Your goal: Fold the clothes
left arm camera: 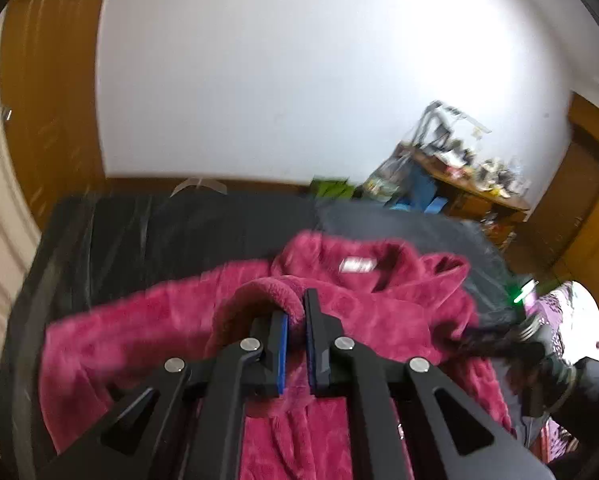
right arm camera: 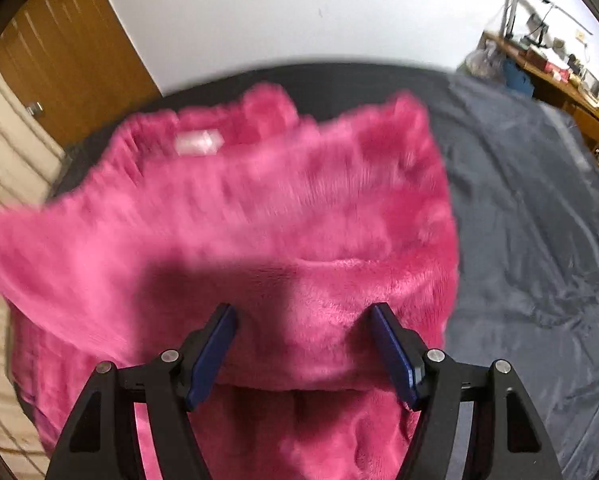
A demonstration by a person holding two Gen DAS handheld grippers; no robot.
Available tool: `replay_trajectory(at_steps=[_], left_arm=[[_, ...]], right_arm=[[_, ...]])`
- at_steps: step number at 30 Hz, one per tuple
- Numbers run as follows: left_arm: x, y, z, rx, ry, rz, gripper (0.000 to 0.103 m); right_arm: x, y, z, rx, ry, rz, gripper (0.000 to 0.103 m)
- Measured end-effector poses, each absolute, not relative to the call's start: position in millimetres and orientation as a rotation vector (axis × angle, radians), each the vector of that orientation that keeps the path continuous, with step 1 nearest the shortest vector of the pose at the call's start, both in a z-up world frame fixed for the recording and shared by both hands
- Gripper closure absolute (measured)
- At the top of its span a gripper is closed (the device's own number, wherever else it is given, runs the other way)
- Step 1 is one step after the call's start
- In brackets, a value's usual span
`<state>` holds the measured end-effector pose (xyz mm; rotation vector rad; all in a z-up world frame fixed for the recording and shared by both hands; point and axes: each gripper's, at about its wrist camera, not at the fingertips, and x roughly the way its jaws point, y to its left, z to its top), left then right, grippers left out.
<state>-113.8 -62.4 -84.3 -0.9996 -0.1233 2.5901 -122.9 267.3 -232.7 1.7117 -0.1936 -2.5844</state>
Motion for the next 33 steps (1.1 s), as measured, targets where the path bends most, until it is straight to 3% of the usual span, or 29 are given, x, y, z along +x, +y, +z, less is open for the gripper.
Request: replay_trajectory(at_steps=[5,12,17,21,29,33], left_arm=[[-114.6,-68.0,-105.6,-1.030,-0.036,2.587,0.088],[-123.7,-94.9,-187.6,-1.407,-0.064,2.563,0.088],[-124.9,-90.8,-189.4,-1.425,-0.094,2.546,0.087],[-140.7,-79.8,-194.6,-1.472,-0.111,2.521,0.076],[-165.4,-65.8,-223.5,-1.615,-0.096,2.491,0.071],[-170.1,-62.7,-233.4,-1.654,-0.079,2.486,0.068]], right_arm=[[-122.9,275.2,-223.3,1.683,-0.161,-2.595,0.031],[-122.9,286.2,-210.2,1.642,-0.117,-2.609,0.031],[-134.4,296.7,-210.5,1.639,-0.110,-2.617,0.031],[-163.0,309.5,-227.0,1.680,-0.146,-2.623,0.031],[-220.1,335.1,-260.0,1.762,-0.220,-2.631,0.027],[-220.2,328.0,-263.3,1.766,-0.104,-2.647,0.026]])
